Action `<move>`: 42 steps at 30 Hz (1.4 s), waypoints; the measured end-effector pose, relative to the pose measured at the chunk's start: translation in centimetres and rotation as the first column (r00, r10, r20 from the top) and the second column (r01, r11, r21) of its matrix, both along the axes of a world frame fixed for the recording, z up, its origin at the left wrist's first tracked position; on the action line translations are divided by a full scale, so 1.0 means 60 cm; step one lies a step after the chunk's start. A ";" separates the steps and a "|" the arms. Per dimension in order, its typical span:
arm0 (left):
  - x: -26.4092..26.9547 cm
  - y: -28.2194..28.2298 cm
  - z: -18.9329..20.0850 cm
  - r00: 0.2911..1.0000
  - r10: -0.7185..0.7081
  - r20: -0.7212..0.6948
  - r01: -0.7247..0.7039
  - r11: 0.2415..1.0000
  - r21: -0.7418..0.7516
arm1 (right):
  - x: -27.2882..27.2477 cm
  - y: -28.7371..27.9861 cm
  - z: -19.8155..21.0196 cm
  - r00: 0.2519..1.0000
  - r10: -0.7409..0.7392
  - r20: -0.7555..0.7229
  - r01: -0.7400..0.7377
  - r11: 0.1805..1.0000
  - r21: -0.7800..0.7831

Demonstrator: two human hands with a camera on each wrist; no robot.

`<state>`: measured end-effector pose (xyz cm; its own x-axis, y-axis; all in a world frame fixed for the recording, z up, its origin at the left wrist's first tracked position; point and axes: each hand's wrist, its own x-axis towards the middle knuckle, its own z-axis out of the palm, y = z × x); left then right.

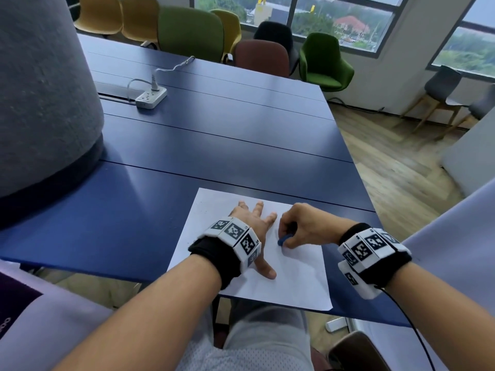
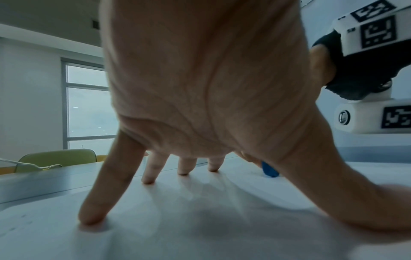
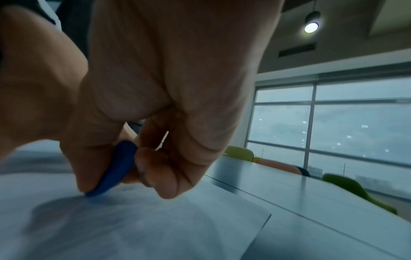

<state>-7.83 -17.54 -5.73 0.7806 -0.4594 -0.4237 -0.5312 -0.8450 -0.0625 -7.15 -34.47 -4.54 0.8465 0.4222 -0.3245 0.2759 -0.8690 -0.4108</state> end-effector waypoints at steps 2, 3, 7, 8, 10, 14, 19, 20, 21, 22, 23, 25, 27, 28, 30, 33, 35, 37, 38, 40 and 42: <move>0.000 -0.001 -0.001 1.000 0.007 -0.004 -0.007 1.000 0.000 | 0.004 0.002 0.002 1.000 -0.009 0.017 0.009 1.000 -0.015; 0.002 0.001 -0.001 1.000 0.011 -0.003 -0.011 1.000 -0.005 | 0.013 0.002 0.001 0.997 -0.038 0.068 0.037 0.999 0.008; 0.001 -0.001 -0.004 1.000 0.003 -0.003 -0.003 1.000 -0.014 | 0.017 -0.003 -0.007 0.991 -0.074 0.108 0.066 0.995 0.082; 0.001 -0.002 -0.004 1.000 0.005 -0.003 -0.005 1.000 -0.010 | 0.012 -0.003 -0.005 0.998 -0.031 0.052 0.028 0.998 0.054; 0.001 -0.002 -0.004 1.000 0.014 -0.006 -0.014 1.000 -0.003 | 0.006 0.005 0.005 0.998 0.033 -0.050 -0.035 0.999 -0.027; -0.002 -0.003 -0.002 1.000 0.000 0.002 0.000 1.000 -0.016 | 0.021 0.016 0.009 0.994 -0.027 0.110 0.027 1.000 0.001; -0.002 -0.004 -0.001 1.000 0.009 -0.006 -0.008 1.000 0.011 | -0.002 0.022 0.018 0.991 0.064 -0.120 -0.073 0.995 -0.069; -0.002 -0.004 -0.001 1.000 0.011 -0.008 -0.011 1.000 0.013 | -0.002 0.023 0.020 0.988 0.072 -0.137 -0.084 0.993 -0.083; -0.002 -0.004 -0.001 1.000 0.009 -0.005 -0.009 1.000 0.012 | 0.001 0.023 0.022 0.992 0.061 -0.110 -0.070 0.995 -0.073; -0.002 -0.005 -0.003 1.000 0.005 0.000 -0.005 1.000 0.008 | 0.006 0.021 0.020 0.998 0.033 -0.057 -0.036 0.998 -0.052; -0.001 -0.004 -0.004 1.000 0.003 0.007 -0.003 1.000 0.005 | 0.008 0.020 0.019 1.000 0.002 -0.002 -0.002 1.000 -0.026; -0.001 -0.004 -0.006 1.000 0.004 0.011 -0.004 1.000 0.002 | 0.004 0.017 0.015 1.000 -0.031 -0.003 0.031 1.000 -0.007; 0.000 -0.004 -0.005 1.000 0.008 0.005 -0.008 1.000 0.012 | -0.011 0.020 0.018 0.991 0.028 -0.132 -0.034 0.998 -0.047; -0.001 -0.005 -0.004 1.000 0.010 -0.001 -0.010 1.000 0.020 | -0.018 0.021 0.020 0.978 0.057 -0.201 -0.071 0.995 -0.063; -0.001 -0.004 -0.003 1.000 0.012 -0.003 -0.012 1.000 0.023 | -0.017 0.022 0.024 0.975 0.057 -0.217 -0.073 0.995 -0.067; 0.000 -0.003 -0.008 1.000 0.010 0.005 -0.010 1.000 0.002 | -0.008 0.015 0.020 0.997 -0.039 -0.068 0.039 0.999 -0.010; 0.001 -0.004 -0.009 1.000 0.012 0.003 -0.012 1.000 0.013 | -0.017 0.013 0.016 0.993 -0.038 -0.112 0.039 0.999 0.004; 0.002 -0.005 -0.007 1.000 0.024 -0.016 -0.023 0.999 0.024 | -0.032 0.019 0.019 0.971 0.047 -0.234 -0.056 0.998 -0.032; 0.002 -0.006 -0.006 0.999 0.028 -0.024 -0.027 0.999 0.023 | -0.035 0.021 0.021 0.963 0.069 -0.262 -0.085 0.995 -0.050; 0.002 -0.004 -0.005 0.999 0.026 -0.024 -0.026 1.000 0.015 | -0.029 0.020 0.021 0.976 0.045 -0.213 -0.057 0.997 -0.051; 0.002 -0.004 -0.007 1.000 0.020 -0.014 -0.020 1.000 0.004 | -0.026 0.016 0.018 0.991 -0.021 -0.129 0.021 1.000 0.000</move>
<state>-7.71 -17.78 -6.13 0.7838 -0.4420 -0.4362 -0.5148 -0.8553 -0.0584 -8.70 -33.52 -3.46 0.8062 0.4056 -0.4308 0.2025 -0.8733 -0.4431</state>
